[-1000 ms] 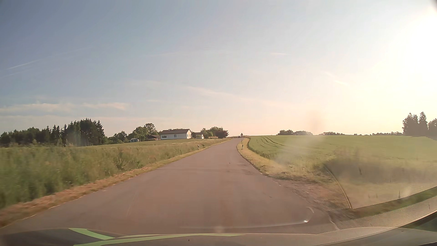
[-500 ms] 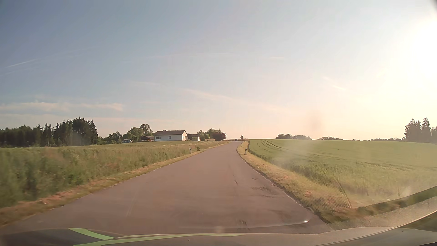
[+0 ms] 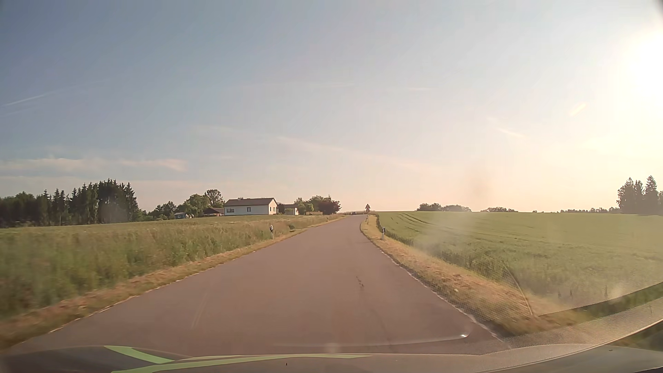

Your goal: Follow the waypoints while adhering to traffic rules and regulations

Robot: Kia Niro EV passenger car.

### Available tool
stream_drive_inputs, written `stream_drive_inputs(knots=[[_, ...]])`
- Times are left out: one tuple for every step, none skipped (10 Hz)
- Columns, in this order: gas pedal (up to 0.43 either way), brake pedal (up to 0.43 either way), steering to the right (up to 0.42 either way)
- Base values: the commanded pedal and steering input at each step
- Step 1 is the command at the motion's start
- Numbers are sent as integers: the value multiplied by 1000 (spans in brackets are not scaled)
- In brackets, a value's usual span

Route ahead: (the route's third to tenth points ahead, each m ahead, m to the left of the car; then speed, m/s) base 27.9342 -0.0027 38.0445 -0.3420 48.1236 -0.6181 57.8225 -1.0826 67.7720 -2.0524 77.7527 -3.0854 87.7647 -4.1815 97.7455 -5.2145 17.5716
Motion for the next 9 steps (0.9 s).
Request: stream_drive_inputs(knots=[[67,0,2],[67,0,3],[67,0,4],[79,0,5],[79,0,6],[79,0,7],[79,0,9],[79,0,10],[87,0,10]])
